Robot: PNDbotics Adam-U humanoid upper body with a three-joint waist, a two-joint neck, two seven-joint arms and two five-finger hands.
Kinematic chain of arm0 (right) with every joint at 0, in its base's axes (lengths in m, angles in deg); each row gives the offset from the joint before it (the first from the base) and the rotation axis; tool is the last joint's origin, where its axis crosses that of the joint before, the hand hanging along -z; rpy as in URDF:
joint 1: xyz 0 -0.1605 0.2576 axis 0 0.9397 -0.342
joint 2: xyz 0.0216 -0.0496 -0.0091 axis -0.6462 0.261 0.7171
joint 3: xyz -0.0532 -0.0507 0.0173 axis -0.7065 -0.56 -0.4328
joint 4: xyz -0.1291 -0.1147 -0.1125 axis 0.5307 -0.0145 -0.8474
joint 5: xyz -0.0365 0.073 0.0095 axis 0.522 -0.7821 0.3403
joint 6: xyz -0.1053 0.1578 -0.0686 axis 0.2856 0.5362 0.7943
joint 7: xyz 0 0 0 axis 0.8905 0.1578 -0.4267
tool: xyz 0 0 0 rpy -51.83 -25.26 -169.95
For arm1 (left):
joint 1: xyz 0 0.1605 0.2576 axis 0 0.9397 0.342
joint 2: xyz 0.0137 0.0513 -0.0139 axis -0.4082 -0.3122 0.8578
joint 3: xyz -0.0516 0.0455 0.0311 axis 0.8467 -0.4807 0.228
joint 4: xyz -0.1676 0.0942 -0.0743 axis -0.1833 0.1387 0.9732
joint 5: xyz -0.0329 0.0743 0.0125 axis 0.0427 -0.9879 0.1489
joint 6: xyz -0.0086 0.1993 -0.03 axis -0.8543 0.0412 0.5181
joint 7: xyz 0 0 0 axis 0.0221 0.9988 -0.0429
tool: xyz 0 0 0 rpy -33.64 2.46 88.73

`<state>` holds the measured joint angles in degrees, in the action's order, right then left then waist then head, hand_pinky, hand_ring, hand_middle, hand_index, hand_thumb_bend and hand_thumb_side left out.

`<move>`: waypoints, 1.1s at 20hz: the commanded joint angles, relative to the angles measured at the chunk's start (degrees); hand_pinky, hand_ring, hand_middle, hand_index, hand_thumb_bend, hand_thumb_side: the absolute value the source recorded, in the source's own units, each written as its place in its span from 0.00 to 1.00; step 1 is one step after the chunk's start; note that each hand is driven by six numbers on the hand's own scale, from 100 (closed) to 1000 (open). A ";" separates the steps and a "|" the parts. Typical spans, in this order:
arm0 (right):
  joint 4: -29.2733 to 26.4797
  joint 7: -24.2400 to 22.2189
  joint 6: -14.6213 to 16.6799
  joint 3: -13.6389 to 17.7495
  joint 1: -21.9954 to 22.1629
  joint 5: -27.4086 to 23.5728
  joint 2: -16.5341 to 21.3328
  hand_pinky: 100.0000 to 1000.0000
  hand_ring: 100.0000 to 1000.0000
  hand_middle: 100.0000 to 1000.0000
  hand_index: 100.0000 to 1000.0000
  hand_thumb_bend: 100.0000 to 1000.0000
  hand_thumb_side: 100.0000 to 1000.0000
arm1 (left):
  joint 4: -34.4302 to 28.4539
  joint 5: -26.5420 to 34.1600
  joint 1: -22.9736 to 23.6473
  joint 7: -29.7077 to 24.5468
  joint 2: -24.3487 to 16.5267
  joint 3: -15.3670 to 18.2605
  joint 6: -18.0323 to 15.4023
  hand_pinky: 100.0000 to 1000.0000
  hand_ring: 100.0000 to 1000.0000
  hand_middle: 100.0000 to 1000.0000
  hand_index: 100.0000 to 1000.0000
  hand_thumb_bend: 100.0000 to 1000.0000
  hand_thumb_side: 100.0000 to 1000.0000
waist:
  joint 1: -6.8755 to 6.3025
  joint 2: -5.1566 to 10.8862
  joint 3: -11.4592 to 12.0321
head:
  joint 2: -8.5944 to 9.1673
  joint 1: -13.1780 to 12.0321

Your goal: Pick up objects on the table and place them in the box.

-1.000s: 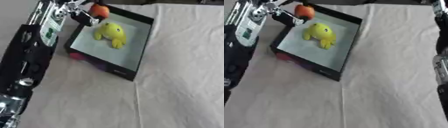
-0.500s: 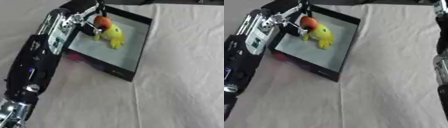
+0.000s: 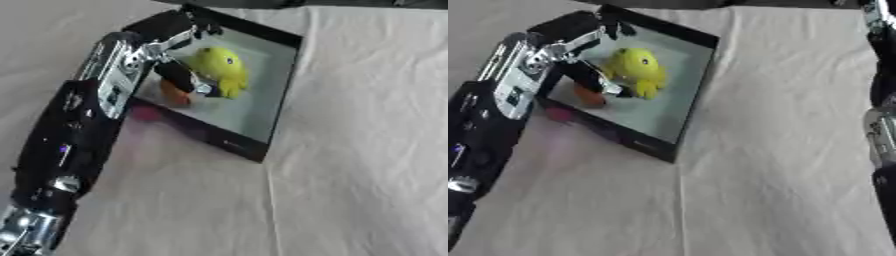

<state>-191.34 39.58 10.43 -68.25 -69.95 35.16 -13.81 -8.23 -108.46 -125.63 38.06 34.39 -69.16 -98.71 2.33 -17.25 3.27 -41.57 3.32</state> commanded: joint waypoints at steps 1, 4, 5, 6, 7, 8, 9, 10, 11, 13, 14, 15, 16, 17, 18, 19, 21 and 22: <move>-1.38 0.20 -0.01 0.67 -0.55 -0.11 1.22 0.92 0.89 0.92 0.83 0.65 0.30 | -2.55 -0.31 -1.13 1.05 -1.36 0.93 0.45 0.83 0.73 0.77 0.88 0.71 0.44 | 0.06 1.33 0.21 | 0.23 0.27; -1.49 0.42 0.11 0.75 -0.28 -0.16 1.53 0.92 0.89 0.92 0.83 0.65 0.31 | -5.09 1.13 -1.15 2.24 -2.48 1.64 1.37 0.83 0.72 0.76 0.87 0.65 0.42 | -0.10 1.70 0.67 | 0.04 0.47; -1.54 0.50 0.16 0.78 -0.13 -0.16 1.65 0.92 0.89 0.92 0.83 0.65 0.31 | -6.23 1.89 -1.13 2.69 -3.05 1.86 1.81 0.82 0.72 0.76 0.87 0.63 0.41 | -0.17 1.85 0.84 | -0.06 0.59; -1.59 0.59 0.20 0.81 0.07 -0.15 1.78 0.92 0.89 0.92 0.83 0.65 0.31 | -7.50 2.77 -1.26 3.23 -3.76 2.15 2.37 0.82 0.71 0.75 0.86 0.60 0.39 | -0.25 2.04 1.04 | -0.17 0.73; -1.63 0.66 0.22 0.82 0.23 -0.15 1.90 0.92 0.89 0.92 0.83 0.65 0.31 | -8.72 3.74 -1.38 3.75 -4.46 2.36 3.00 0.81 0.71 0.75 0.86 0.59 0.39 | -0.31 2.19 1.20 | -0.23 0.85; -1.64 0.71 0.23 0.84 0.39 -0.14 2.00 0.92 0.89 0.92 0.83 0.65 0.31 | -9.95 4.77 -1.57 4.36 -5.27 2.58 3.59 0.80 0.69 0.73 0.84 0.53 0.35 | -0.38 2.38 1.39 | -0.32 1.05; -1.64 0.77 0.24 0.87 0.63 -0.11 2.15 0.92 0.89 0.92 0.83 0.65 0.31 | -11.49 6.39 -1.74 5.03 -6.51 2.83 4.17 0.79 0.69 0.72 0.83 0.51 0.33 | -0.47 2.60 1.64 | -0.48 1.29; -1.63 0.81 0.24 0.90 0.88 -0.07 2.28 0.92 0.89 0.92 0.83 0.65 0.30 | -13.05 8.45 -1.71 5.46 -7.81 3.03 4.74 0.78 0.67 0.72 0.82 0.49 0.32 | -0.56 2.80 1.87 | -0.60 1.54; -1.62 0.84 0.24 0.93 1.11 -0.01 2.39 0.92 0.89 0.92 0.83 0.65 0.30 | -14.65 10.82 -1.46 5.65 -9.19 3.29 5.35 0.77 0.67 0.71 0.81 0.48 0.32 | -0.66 2.95 2.08 | -0.65 1.83; -1.57 0.89 0.23 1.00 1.57 0.09 2.52 0.92 0.89 0.92 0.83 0.65 0.30 | -17.76 14.87 -0.44 5.77 -12.19 4.15 6.75 0.76 0.65 0.70 0.80 0.45 0.30 | -0.81 3.21 2.49 | -0.77 2.47; -1.58 0.91 0.22 1.06 1.82 0.18 2.60 0.92 0.89 0.92 0.83 0.65 0.30 | -19.24 17.16 0.41 5.89 -13.99 4.84 7.49 0.75 0.64 0.69 0.80 0.44 0.28 | -0.89 3.33 2.72 | -0.91 2.84; -1.67 0.91 0.26 1.10 2.10 0.28 2.72 0.92 0.89 0.92 0.83 0.65 0.30 | -20.73 19.46 1.39 6.17 -16.01 5.65 8.29 0.75 0.64 0.69 0.79 0.43 0.28 | -0.96 3.42 2.92 | -1.04 3.19; -1.79 0.89 0.29 1.13 2.38 0.40 2.85 0.92 0.89 0.92 0.83 0.65 0.30 | -22.10 21.66 2.44 6.50 -18.08 6.45 9.04 0.75 0.63 0.69 0.79 0.43 0.26 | -1.04 3.50 3.13 | -1.16 3.50; -1.91 0.87 0.29 1.16 2.63 0.51 2.98 0.92 0.89 0.92 0.83 0.65 0.30 | -23.35 23.79 3.56 7.02 -20.18 7.31 9.73 0.74 0.63 0.68 0.79 0.42 0.25 | -1.12 3.56 3.30 | -1.29 3.74; -2.01 0.86 0.29 1.19 2.82 0.61 3.09 0.92 0.89 0.92 0.83 0.65 0.30 | -24.40 24.55 4.64 7.77 -22.37 8.21 10.59 0.75 0.63 0.68 0.78 0.42 0.24 | -1.19 3.61 3.48 | -1.35 3.96; -2.11 0.87 0.30 1.23 2.99 0.70 3.18 0.91 0.89 0.92 0.83 0.65 0.30 | -25.63 26.32 6.12 8.86 -24.54 9.07 11.05 0.75 0.63 0.68 0.78 0.42 0.23 | -1.23 3.63 3.63 | -1.34 4.17; -2.32 0.86 0.28 1.25 3.31 0.86 3.36 0.91 0.89 0.92 0.83 0.66 0.30 | -27.69 30.78 9.42 10.85 -28.45 10.93 11.87 0.75 0.62 0.68 0.78 0.41 0.23 | -1.23 3.65 3.89 | -1.23 4.55; -2.45 0.85 0.28 1.26 3.47 0.95 3.43 0.91 0.89 0.92 0.83 0.66 0.30 | -28.56 33.04 11.08 11.78 -30.02 11.99 12.27 0.74 0.62 0.67 0.77 0.40 0.22 | -1.18 3.65 4.03 | -1.13 4.74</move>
<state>-192.36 40.37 10.71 -67.71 -66.25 35.65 -12.50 -34.75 -77.96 -113.93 48.66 8.08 -58.86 -86.95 1.25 -15.15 7.25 -42.70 7.72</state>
